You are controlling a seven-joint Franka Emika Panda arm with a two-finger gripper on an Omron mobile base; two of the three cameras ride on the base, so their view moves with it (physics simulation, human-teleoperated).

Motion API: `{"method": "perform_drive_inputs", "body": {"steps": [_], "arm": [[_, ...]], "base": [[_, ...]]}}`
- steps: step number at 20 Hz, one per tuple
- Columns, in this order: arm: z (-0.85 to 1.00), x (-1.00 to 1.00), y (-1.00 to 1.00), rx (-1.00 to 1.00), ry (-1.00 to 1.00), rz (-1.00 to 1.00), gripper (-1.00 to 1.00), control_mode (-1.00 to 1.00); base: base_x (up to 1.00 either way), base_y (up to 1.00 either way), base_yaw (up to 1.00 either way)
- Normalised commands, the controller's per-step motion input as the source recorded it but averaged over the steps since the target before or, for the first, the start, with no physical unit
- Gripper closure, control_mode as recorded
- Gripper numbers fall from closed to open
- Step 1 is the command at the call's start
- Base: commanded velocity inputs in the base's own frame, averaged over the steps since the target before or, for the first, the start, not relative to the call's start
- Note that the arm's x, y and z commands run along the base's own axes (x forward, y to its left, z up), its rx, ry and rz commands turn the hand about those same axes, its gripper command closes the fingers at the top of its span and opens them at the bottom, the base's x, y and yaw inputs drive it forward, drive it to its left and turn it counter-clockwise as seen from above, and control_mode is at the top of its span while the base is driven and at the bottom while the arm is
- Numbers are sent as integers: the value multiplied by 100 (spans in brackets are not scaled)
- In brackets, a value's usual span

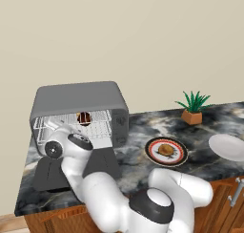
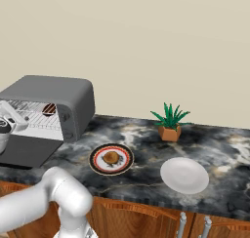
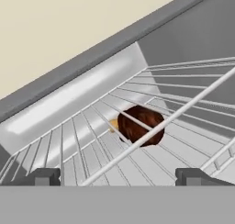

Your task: Open the toaster oven door. Place the bread on the top rack in the toaster oven and place the steak on the bottom rack.

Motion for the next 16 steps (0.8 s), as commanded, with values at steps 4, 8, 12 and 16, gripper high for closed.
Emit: {"method": "perform_drive_inputs", "body": {"steps": [4, 8, 12, 16], "arm": [[-14, 16, 6, 0, 0, 0, -100, -100], [-13, 19, 7, 0, 0, 0, -100, -100], [-6, 16, 6, 0, 0, 0, -100, -100], [0, 11, 4, 0, 0, 0, -100, -100]], "base": [[0, 0, 0], [0, 0, 0], [0, 0, 0], [0, 0, 0]]}}
